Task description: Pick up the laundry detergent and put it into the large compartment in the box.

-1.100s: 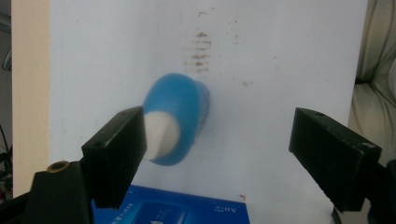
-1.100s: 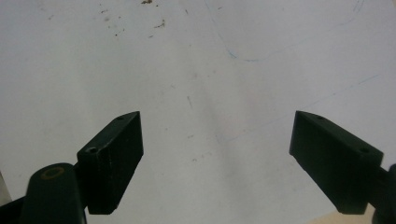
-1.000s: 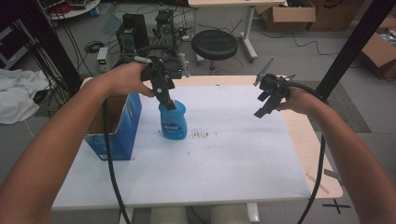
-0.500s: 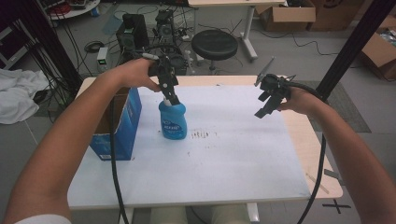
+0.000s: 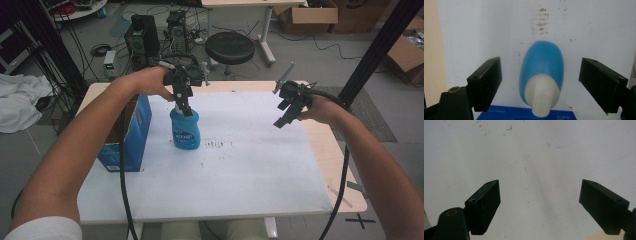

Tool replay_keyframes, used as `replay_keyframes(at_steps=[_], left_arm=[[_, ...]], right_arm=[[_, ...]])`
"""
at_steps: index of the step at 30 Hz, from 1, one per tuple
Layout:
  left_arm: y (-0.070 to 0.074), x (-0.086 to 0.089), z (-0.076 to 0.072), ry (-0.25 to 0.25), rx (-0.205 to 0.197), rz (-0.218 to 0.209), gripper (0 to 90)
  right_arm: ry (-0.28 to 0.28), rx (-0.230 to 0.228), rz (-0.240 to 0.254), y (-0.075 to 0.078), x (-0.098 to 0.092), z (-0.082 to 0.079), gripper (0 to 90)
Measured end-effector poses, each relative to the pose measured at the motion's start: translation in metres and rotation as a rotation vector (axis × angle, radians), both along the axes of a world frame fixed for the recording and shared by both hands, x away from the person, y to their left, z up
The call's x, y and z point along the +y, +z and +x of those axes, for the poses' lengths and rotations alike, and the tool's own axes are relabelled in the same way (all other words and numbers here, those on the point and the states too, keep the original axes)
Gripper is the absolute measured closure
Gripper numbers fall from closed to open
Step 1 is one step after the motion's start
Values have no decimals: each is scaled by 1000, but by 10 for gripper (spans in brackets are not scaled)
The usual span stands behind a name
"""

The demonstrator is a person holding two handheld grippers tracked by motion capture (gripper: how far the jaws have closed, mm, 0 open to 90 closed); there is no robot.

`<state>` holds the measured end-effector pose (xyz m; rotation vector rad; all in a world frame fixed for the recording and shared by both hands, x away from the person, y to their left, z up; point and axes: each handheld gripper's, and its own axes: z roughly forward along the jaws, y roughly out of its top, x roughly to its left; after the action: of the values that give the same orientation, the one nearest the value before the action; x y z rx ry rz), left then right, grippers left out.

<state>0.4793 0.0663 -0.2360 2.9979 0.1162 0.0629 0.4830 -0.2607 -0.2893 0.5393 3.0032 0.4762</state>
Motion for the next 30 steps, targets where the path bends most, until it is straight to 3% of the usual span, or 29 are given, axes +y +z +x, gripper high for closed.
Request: replay_keyframes(at_steps=[12, 16, 30], left_arm=[[-18, 5, 4, 0, 21, 30, 200], [-25, 6, 4, -11, 10, 58, 197], [-40, 9, 3, -20, 19, 62, 204]], right_arm=[[-4, 1, 0, 0, 0, 1, 168], [-10, 5, -1, 0, 0, 1, 169], [-13, 2, 2, -2, 0, 3, 169]])
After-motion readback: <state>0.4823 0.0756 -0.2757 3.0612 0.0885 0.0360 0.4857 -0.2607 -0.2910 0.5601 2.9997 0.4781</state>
